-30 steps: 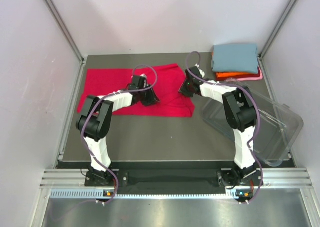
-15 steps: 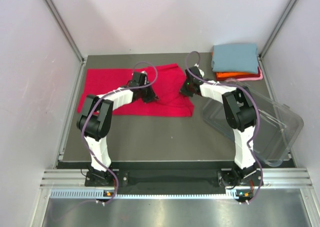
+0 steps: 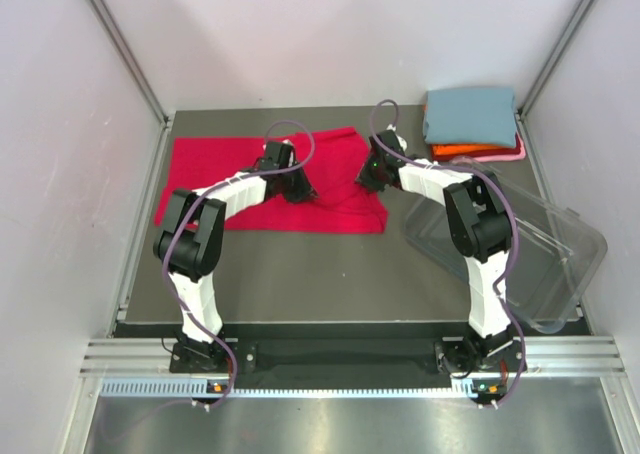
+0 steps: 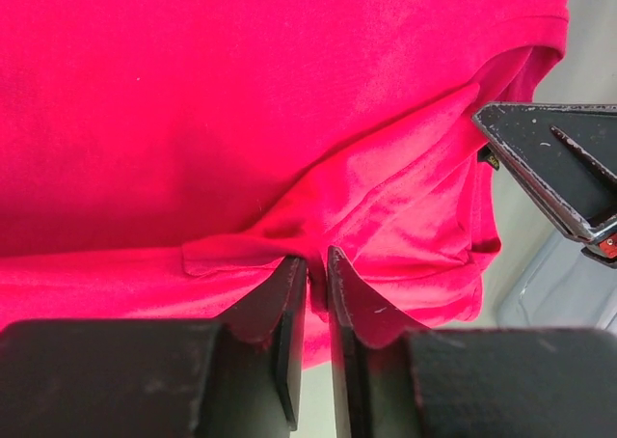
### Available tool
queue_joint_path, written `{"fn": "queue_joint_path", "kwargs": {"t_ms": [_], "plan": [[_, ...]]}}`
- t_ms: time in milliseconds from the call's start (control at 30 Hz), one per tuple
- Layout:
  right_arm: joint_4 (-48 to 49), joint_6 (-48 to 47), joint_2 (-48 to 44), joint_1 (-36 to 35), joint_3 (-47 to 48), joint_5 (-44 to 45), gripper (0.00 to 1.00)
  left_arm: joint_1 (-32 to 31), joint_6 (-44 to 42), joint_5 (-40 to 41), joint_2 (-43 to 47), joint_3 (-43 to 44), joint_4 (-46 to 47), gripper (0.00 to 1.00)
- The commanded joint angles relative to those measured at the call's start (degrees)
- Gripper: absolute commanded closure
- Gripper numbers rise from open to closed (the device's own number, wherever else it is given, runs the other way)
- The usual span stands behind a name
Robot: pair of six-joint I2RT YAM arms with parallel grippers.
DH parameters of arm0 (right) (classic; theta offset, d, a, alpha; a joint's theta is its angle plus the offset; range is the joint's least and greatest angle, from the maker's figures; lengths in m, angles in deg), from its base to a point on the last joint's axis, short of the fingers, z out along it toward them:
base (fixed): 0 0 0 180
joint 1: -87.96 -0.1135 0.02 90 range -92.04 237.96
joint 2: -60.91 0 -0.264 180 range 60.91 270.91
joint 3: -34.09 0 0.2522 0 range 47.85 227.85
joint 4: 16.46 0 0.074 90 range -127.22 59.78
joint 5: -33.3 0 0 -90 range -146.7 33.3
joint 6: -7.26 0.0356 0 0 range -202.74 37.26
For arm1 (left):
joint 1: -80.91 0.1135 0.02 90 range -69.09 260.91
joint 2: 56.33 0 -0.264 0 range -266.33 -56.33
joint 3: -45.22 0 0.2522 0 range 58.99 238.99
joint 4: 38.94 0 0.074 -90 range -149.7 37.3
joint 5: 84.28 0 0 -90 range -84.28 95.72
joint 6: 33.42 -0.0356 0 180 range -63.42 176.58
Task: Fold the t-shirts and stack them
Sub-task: Fold the tshirt
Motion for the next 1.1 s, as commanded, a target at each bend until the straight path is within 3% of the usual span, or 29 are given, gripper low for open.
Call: {"fn": "queue_joint_path", "kwargs": {"t_ms": [0,133,300,433,533,700,800,900,967,1067], "plan": [[-0.2,-0.1,-0.1,0.7,3.2,0.1,0.76,0.1,-1.1,0.1,0.7,2.9,-0.9,0.82],[-0.4,-0.3,-0.7,0.7,3.3,0.0,0.89,0.1,-1.9,1.4,0.7,3.9,-2.7,0.99],[0.2,-0.1,-0.4,1.2,4.0,-2.1,0.99,0.8,-0.7,2.0,0.3,3.3,-3.0,1.0],[-0.1,-0.2,0.4,1.4,4.9,-2.3,0.98,1.4,0.8,2.4,0.7,2.4,-2.5,1.0],[-0.1,0.0,0.4,1.4,4.9,-2.5,0.87,1.4,0.8,2.0,0.3,2.9,-2.6,0.99],[0.2,1.0,0.3,1.5,4.3,-3.5,0.77,1.4,1.3,1.7,0.5,2.9,-2.5,0.82],[0.7,1.3,0.4,1.5,4.2,-3.9,0.85,1.4,1.8,1.4,1.3,1.8,-1.0,0.79],[1.6,1.7,0.6,1.5,4.0,-4.5,0.99,1.4,2.0,1.3,1.8,0.9,-0.2,0.85],[2.3,1.9,0.7,1.5,4.0,-5.0,1.0,1.4,2.1,1.6,1.8,0.9,-0.3,0.98],[4.8,2.5,0.9,1.5,3.8,-6.0,1.0,1.5,2.5,3.1,1.5,1.3,-1.2,1.0]]}}
